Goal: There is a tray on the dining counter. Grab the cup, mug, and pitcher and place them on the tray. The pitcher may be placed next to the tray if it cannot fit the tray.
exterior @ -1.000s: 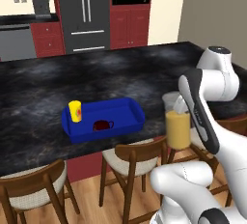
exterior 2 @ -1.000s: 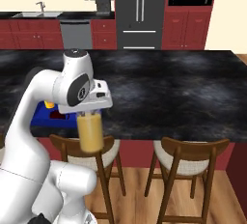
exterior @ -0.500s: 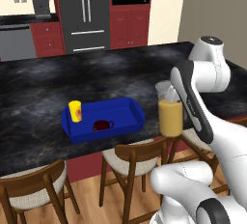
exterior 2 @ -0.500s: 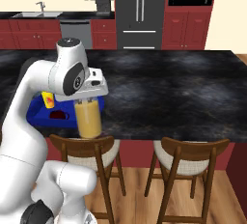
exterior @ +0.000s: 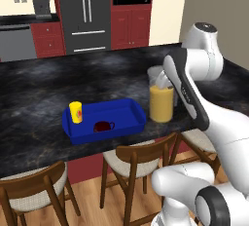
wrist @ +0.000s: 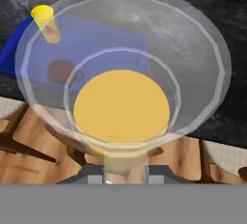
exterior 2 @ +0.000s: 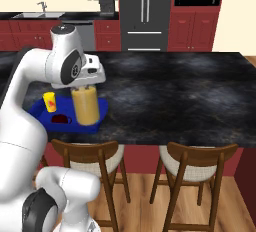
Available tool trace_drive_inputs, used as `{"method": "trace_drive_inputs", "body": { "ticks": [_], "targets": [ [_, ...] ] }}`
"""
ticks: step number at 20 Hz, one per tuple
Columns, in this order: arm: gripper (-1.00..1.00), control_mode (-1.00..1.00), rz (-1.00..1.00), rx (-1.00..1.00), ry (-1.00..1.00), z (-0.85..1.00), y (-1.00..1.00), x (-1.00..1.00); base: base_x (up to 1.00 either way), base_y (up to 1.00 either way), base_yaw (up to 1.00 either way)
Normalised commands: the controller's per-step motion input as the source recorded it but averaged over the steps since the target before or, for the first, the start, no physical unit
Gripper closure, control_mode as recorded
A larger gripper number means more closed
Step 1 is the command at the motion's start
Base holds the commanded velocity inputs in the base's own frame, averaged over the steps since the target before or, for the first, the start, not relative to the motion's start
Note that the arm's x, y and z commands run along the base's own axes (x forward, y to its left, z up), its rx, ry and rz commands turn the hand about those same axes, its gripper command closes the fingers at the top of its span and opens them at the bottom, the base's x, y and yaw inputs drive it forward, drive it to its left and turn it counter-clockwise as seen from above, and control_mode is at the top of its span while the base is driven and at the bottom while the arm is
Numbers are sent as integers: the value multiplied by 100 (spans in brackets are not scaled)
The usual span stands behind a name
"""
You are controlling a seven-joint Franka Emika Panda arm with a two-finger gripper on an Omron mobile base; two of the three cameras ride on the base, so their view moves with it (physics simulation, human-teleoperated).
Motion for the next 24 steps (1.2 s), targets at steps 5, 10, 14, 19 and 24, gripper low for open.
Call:
{"method": "trace_drive_inputs", "body": {
  "ticks": [5, 10, 14, 19, 24],
  "targets": [
    [100, -100, 0, 4, -6, 14, 36, 31, 0, 0, 0],
    [100, -100, 0, 0, 0, 1, 48, 33, 0, 0, 0],
    [100, -100, 0, 4, 0, 0, 46, 42, 0, 0, 0],
    [100, -100, 0, 4, 0, 0, 39, 38, 0, 0, 0],
    [100, -100, 0, 0, 0, -2, 16, 49, 0, 0, 0]
  ]
}}
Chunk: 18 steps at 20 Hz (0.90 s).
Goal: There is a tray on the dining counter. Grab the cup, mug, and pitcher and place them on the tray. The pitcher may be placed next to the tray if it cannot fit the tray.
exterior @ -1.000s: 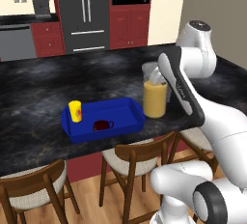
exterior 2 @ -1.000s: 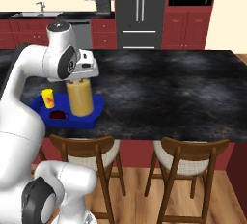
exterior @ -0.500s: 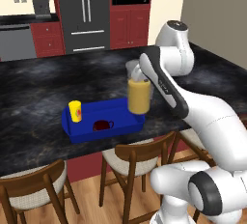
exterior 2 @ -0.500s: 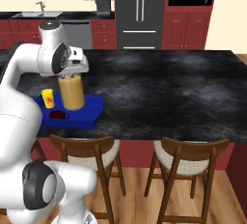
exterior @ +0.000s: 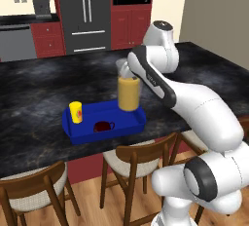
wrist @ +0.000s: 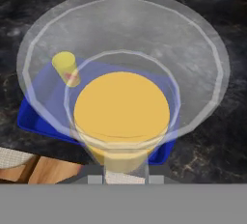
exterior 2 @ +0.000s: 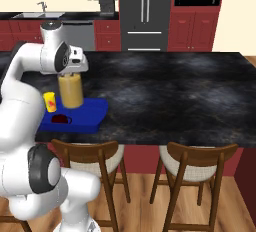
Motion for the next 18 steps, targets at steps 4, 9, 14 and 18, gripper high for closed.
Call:
{"method": "trace_drive_inputs", "body": {
  "ticks": [4, 9, 14, 18],
  "targets": [
    [100, -100, 0, 0, 0, -15, 0, 47, 0, 0, 0],
    [100, -100, 2, 2, 0, -34, -3, 6, 0, 0, 0],
    [100, -100, 2, 2, 0, -35, -8, 8, 0, 0, 0],
    [100, -100, 0, 0, 0, -27, -17, 17, 0, 0, 0]
  ]
}}
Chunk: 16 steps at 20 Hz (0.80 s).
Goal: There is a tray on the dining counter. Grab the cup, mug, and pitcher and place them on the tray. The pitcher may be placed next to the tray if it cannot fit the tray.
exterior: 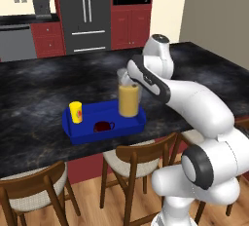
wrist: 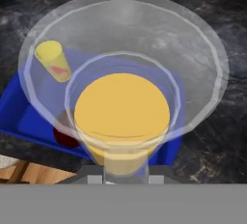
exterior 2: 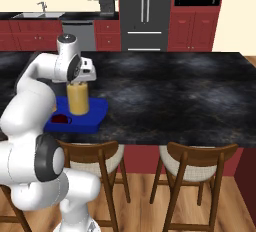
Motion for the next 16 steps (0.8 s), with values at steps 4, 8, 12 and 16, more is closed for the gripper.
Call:
{"method": "trace_drive_inputs", "body": {
  "ticks": [4, 8, 12, 16],
  "targets": [
    [100, -100, 0, 0, 0, -30, -18, 16, 0, 0, 0],
    [100, -100, 0, 0, 0, -27, -7, 10, 0, 0, 0],
    [100, -100, 0, 0, 0, -24, 0, 7, 0, 0, 0],
    [100, -100, 0, 0, 0, -12, 0, 16, 0, 0, 0]
  ]
}}
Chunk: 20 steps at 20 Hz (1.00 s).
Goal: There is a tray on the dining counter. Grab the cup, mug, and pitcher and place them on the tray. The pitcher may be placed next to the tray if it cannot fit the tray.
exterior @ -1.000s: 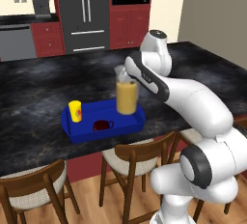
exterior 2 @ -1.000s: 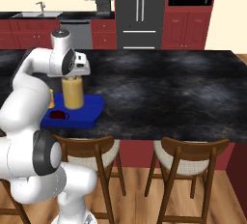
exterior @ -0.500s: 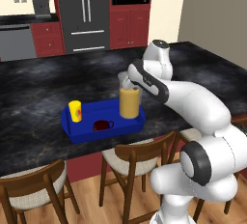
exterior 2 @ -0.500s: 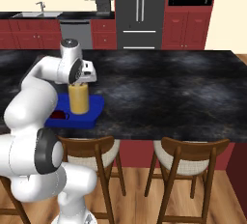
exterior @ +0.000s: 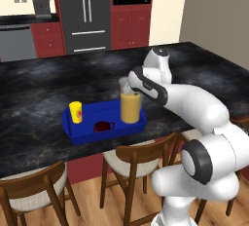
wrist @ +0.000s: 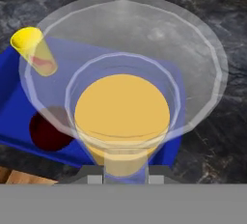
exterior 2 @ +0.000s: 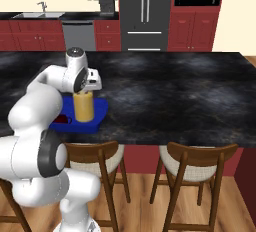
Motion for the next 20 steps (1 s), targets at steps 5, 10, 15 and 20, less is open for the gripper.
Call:
{"method": "trace_drive_inputs", "body": {
  "ticks": [5, 10, 15, 20],
  "targets": [
    [100, -100, 0, 0, 0, -16, 0, 18, 0, 0, 0],
    [100, -100, 0, 0, 0, -17, 0, 18, 0, 0, 0],
    [100, -100, 0, 0, 0, -8, 0, 29, 0, 0, 0],
    [100, -100, 0, 0, 0, 0, 8, 38, 0, 0, 0]
  ]
}}
